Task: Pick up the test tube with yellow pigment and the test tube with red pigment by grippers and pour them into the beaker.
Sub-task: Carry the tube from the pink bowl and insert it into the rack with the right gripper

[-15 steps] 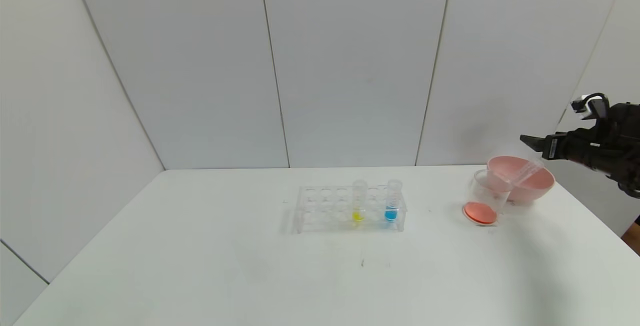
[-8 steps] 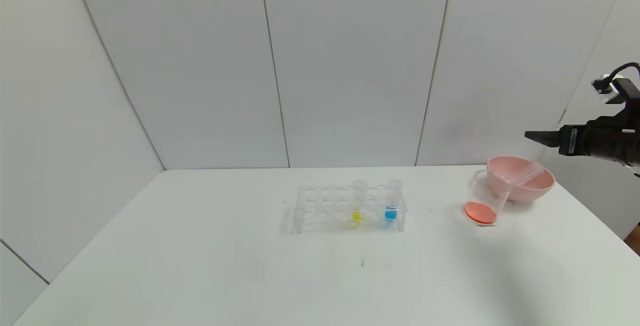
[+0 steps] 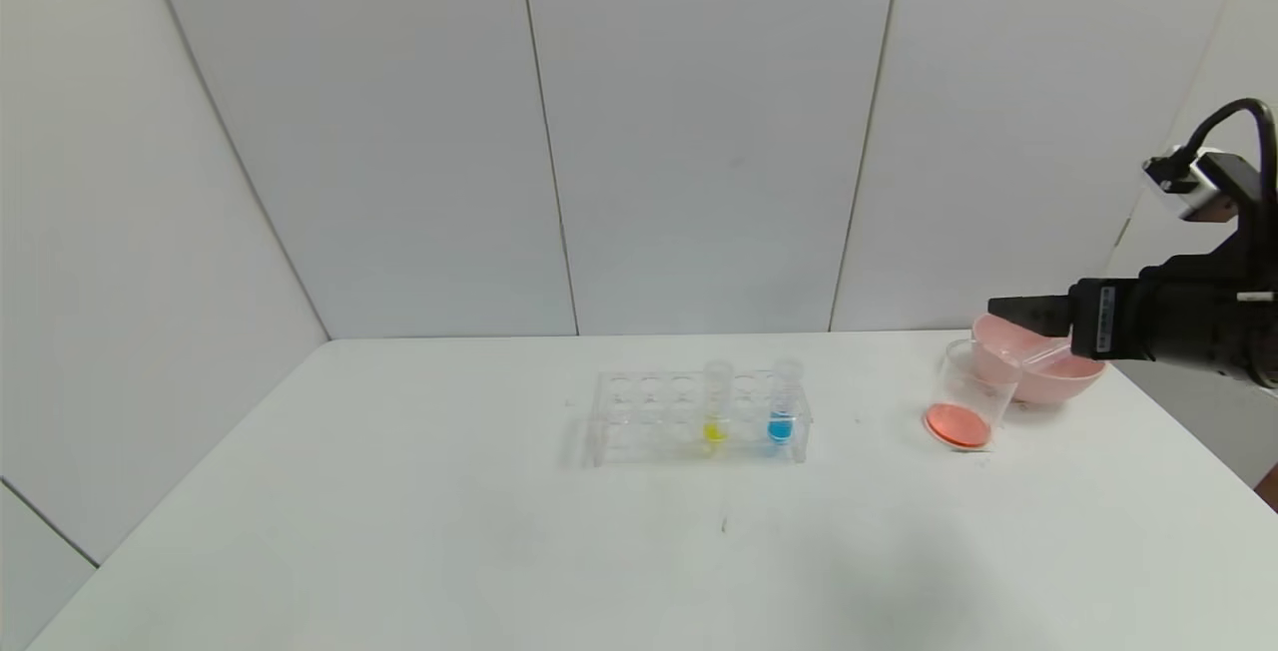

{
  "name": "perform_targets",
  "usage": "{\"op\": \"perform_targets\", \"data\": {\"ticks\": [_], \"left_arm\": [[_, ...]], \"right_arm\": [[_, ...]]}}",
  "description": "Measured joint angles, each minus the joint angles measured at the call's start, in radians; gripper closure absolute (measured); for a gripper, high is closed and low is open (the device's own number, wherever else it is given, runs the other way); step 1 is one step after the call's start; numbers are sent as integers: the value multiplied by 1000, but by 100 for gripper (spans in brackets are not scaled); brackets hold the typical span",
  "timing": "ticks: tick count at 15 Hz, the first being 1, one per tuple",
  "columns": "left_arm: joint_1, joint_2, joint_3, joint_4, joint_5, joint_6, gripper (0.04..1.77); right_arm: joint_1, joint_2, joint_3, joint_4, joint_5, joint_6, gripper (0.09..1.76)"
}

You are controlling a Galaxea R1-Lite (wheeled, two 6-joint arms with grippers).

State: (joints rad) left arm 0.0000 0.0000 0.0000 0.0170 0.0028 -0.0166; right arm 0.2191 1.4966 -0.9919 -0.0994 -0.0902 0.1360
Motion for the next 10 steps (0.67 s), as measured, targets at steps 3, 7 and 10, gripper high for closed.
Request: {"op": "perform_targets", "data": {"ticks": [3,7,10], "left_arm": [[0,0,0,0,0,0,9],[0,0,0,0,0,0,9],[0,0,0,0,0,0,9]], "right_arm": [[204,-4,60,-113,-181,78,16],[401,63,98,-184,-342,136,15],[496,153,87,-228,-429,189,15]]}}
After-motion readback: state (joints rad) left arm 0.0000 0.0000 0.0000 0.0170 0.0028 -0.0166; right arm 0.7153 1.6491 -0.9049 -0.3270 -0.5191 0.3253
